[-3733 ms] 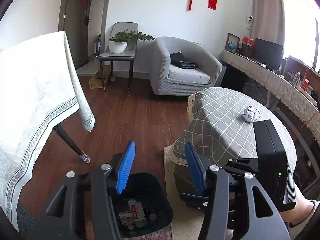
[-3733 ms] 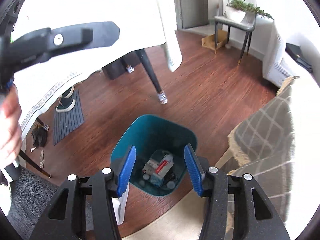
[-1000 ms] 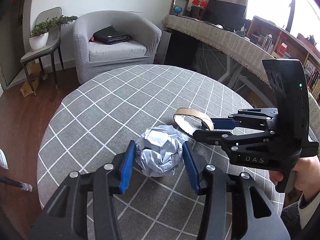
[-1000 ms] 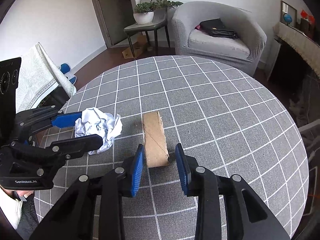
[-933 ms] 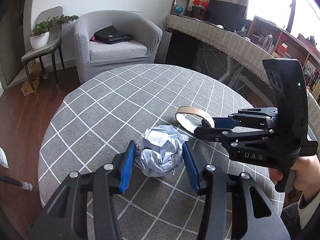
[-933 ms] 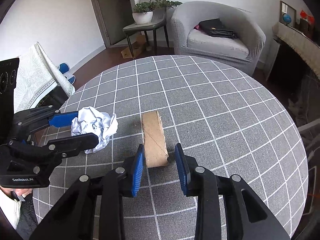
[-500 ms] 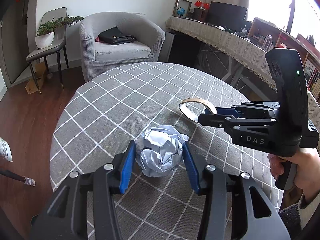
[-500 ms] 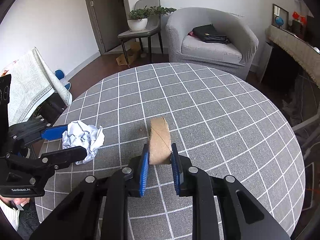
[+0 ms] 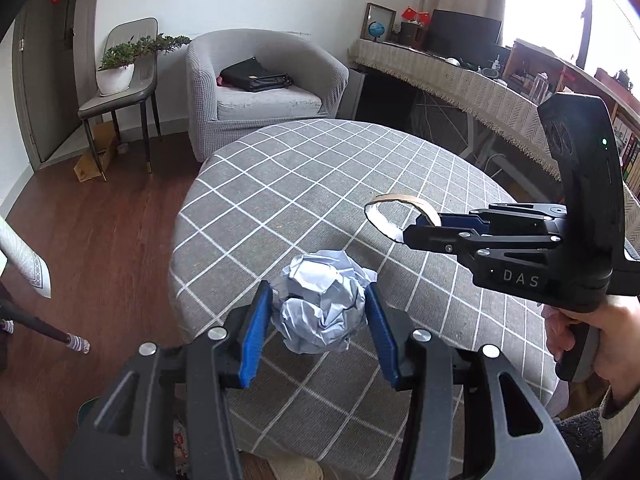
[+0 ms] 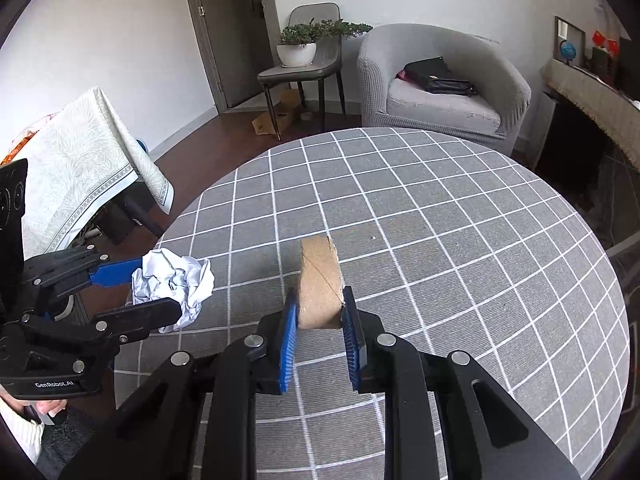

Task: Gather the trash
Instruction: 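Carry the paper and cardboard roll over the teal bin and open both grippers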

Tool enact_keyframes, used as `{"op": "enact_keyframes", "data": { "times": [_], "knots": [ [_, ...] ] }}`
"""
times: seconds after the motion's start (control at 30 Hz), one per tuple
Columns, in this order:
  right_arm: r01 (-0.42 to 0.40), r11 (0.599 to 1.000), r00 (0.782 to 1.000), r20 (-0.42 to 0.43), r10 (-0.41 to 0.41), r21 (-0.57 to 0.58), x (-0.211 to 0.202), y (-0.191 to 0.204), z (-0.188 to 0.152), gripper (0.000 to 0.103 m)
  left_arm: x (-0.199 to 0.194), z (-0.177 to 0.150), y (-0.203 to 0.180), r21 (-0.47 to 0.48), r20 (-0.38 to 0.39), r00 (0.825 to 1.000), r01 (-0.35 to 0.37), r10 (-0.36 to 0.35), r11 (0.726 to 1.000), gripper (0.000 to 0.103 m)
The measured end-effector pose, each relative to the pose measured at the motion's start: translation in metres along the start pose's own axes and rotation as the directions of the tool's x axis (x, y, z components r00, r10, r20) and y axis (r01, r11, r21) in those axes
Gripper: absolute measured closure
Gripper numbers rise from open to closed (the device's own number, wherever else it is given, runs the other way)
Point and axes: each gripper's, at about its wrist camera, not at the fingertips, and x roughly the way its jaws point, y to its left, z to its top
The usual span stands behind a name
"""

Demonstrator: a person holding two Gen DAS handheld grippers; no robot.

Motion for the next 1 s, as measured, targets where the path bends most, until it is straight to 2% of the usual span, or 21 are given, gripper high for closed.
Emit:
{"op": "enact_keyframes", "data": {
  "times": [0.53, 1.0],
  "knots": [
    [-0.082, 0.995, 0.996, 0.013, 0.083, -0.047, -0.008, 0.087, -0.028, 0.082, -0.067, -0.053, 0.052, -0.083, 0.007, 0.993, -0.116, 0.117, 0.990, 0.053],
    [-0.162, 0.982, 0.986, 0.018, 0.164, -0.101, -0.006, 0.143, -0.033, 0.082, -0.085, -0.093, 0.096, -0.094, -0.049, 0.980, -0.197, 0.193, 0.976, 0.053]
  ]
}}
